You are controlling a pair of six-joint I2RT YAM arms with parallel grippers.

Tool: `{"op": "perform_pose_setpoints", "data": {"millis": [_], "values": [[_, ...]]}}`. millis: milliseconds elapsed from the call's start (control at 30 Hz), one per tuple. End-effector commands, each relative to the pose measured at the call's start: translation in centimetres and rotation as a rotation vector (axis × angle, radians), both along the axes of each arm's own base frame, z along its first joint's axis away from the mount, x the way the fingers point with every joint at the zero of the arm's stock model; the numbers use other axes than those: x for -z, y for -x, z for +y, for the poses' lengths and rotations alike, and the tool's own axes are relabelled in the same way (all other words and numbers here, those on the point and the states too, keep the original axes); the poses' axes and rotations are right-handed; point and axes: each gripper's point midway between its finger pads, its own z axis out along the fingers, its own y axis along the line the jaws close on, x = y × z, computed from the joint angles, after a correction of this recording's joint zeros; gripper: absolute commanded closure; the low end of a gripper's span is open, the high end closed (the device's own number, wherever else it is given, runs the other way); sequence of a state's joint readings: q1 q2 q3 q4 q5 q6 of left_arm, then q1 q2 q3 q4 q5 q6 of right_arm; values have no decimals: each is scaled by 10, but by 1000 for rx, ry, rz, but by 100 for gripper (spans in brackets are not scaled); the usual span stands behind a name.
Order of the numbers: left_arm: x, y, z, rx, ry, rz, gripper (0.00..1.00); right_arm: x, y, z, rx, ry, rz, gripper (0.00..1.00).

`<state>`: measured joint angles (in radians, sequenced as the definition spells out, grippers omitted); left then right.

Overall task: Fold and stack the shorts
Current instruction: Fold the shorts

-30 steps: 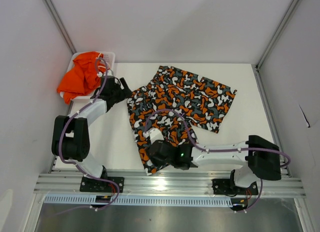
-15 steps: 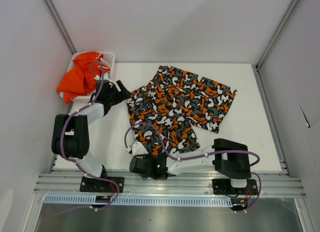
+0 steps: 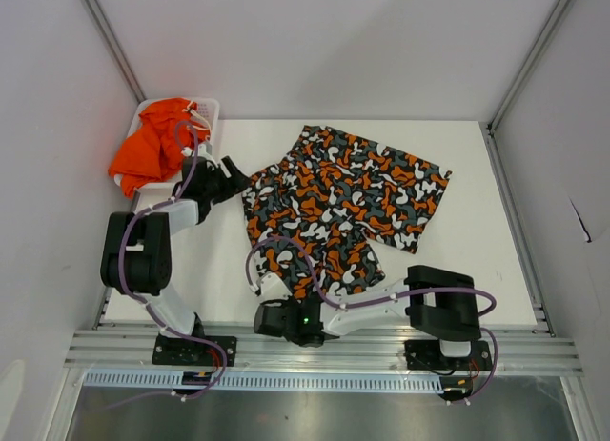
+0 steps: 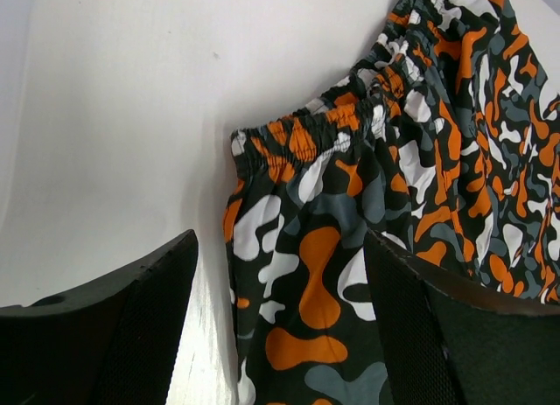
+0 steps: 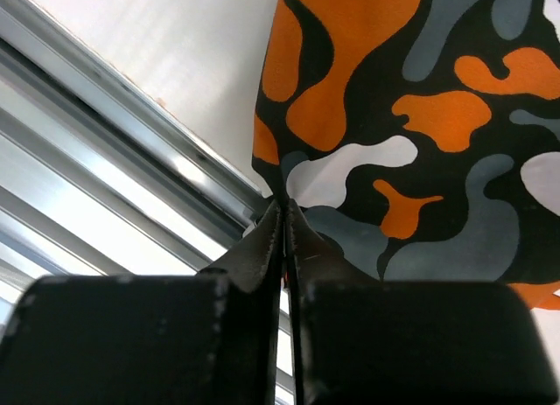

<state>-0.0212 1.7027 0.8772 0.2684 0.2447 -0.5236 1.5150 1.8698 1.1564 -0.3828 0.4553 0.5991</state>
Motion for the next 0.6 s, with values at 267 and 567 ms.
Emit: {"op": "perform_pose_setpoints", "data": {"millis": [267, 567], "values": [[0, -10, -6, 40, 34, -31, 22, -13, 0, -15, -46, -95, -38, 100], [12, -20, -12, 69, 30, 44, 27, -40, 8, -13, -82, -195, -76, 100]]}}
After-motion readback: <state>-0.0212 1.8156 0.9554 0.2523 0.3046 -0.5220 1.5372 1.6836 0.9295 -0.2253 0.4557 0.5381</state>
